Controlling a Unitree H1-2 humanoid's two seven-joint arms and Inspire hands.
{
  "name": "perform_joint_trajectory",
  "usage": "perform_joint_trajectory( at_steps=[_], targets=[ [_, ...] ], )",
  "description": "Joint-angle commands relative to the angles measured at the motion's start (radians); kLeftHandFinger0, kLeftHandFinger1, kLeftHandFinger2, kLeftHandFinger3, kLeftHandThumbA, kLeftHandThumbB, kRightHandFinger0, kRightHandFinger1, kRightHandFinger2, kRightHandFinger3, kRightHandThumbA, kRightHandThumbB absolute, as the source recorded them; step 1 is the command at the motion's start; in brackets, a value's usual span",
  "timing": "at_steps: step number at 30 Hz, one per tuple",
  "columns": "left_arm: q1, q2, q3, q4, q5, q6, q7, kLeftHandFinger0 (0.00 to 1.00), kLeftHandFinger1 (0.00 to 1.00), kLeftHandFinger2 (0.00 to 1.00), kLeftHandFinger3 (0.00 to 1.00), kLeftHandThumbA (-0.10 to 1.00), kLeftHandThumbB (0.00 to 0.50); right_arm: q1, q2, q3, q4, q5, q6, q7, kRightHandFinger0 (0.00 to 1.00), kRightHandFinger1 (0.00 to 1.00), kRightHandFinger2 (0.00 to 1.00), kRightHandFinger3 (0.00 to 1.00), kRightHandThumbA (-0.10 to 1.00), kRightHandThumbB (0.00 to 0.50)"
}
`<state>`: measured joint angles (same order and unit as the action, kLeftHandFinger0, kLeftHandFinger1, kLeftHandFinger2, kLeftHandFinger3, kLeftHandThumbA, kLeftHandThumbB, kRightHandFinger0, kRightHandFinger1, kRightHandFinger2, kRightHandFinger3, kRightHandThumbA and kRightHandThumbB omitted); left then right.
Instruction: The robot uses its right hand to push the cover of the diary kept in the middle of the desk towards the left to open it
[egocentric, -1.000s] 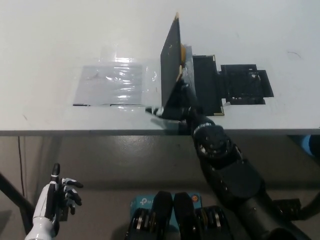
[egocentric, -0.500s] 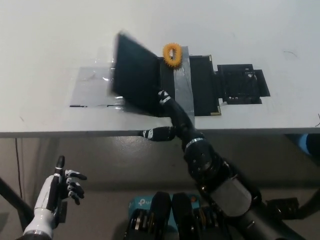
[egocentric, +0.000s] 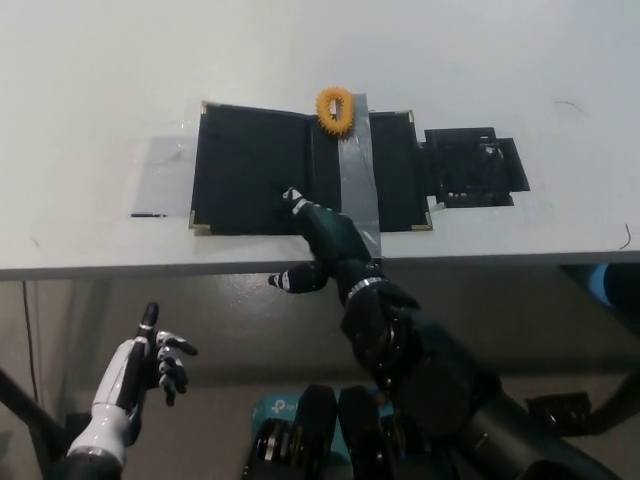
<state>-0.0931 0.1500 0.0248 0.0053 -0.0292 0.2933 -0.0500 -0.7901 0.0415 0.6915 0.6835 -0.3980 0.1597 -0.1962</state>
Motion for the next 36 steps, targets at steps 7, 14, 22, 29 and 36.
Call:
perform_joint_trajectory(
  at_steps=[7, 14, 22, 29, 36],
  targets=[
    [-0.009, 0.004, -0.005, -0.031, 0.004, 0.005, -0.007, 0.22, 0.23, 0.21, 0.33, 1.00, 0.406, -0.008, 0.020, 0.084, -0.046, -0.106, -0.020, 0.165, 0.35, 0.54, 0.74, 1.00, 1.00, 0.292],
    [0.012, -0.012, 0.020, -0.026, -0.003, -0.008, 0.012, 0.15, 0.22, 0.20, 0.37, 1.00, 0.371, -0.034, -0.011, -0.088, -0.158, 0.024, 0.031, 0.244, 0.56, 0.64, 0.71, 1.00, 1.00, 0.245],
    [0.041, -0.028, 0.050, -0.018, -0.020, -0.046, 0.003, 0.19, 0.22, 0.19, 0.39, 1.00, 0.368, -0.018, 0.021, -0.337, -0.418, 0.215, 0.251, 0.387, 1.00, 1.00, 1.00, 1.00, 1.00, 0.217],
    [0.058, -0.043, 0.058, -0.014, -0.019, -0.055, 0.013, 0.22, 0.27, 0.26, 0.38, 1.00, 0.377, -0.016, 0.047, -0.540, -0.619, 0.821, 0.310, 0.154, 1.00, 1.00, 1.00, 1.00, 1.00, 0.262],
    [0.063, -0.041, 0.057, -0.007, -0.007, -0.071, 0.014, 0.17, 0.22, 0.22, 0.34, 1.00, 0.428, 0.000, -0.086, -0.578, -0.770, 1.171, 0.310, -0.016, 0.97, 1.00, 1.00, 1.00, 1.00, 0.245]
  ],
)
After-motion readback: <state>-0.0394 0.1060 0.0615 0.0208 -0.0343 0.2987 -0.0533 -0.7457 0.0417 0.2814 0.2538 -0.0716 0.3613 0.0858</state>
